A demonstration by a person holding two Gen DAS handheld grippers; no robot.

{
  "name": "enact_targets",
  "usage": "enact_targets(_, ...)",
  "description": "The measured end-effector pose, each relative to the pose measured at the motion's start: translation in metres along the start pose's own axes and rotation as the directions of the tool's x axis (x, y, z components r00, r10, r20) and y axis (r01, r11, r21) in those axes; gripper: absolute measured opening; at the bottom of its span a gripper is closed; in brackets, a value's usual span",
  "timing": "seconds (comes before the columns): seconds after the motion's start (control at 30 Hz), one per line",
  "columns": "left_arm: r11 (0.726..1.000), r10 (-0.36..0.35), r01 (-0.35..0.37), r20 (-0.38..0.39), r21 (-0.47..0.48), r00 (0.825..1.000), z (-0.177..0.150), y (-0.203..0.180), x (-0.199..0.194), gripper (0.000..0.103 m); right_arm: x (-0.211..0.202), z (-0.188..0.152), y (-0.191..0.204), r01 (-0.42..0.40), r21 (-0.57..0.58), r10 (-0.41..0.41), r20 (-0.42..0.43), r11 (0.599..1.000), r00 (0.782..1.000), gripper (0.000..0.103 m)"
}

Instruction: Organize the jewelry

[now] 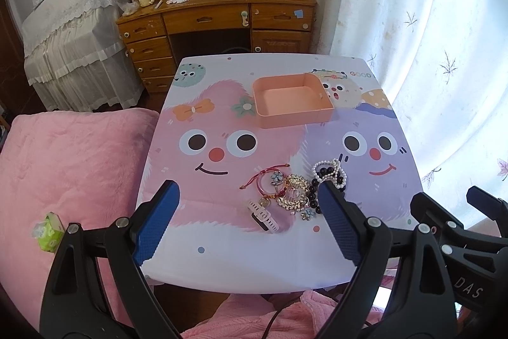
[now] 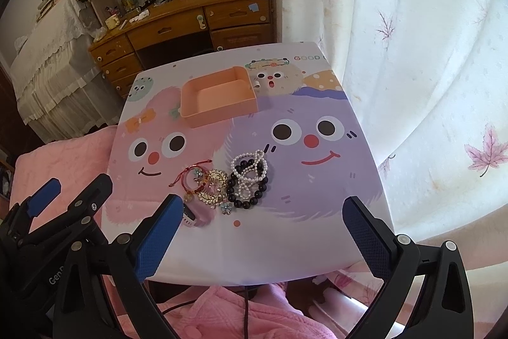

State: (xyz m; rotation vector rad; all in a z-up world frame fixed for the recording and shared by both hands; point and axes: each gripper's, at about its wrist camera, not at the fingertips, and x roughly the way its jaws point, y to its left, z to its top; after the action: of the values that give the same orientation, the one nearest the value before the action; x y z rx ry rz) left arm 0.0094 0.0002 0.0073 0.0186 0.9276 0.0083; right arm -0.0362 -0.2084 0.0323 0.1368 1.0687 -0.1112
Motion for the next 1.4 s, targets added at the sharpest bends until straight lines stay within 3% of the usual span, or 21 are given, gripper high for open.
enact_targets(0.8,1.000,0.003,-0.003,-0.006,-0.002,1.000,0.001,0.001,-0.002,0.088,-0.005,-0.003,0.002,0.012,-0.032,-0.011,0.020,0.999,1.000,0.101)
enact_targets(1.2,1.000,0.011,-0.011,-0.033,-0.004,0.999,-0.024,0.010,-0.004,0.088,-0.008,-0.024,0.007,0.015,-0.095,-0.011,0.039,0.995,0.999,0.097)
enact_targets(1.4,1.000,0.000,-0.001,-0.070,-0.013,0.998,-0.037,0.018,-0.004,0.088,-0.004,-0.035,0.013,-0.025,-0.111,0.027,0.013,0.994,1.000,0.085)
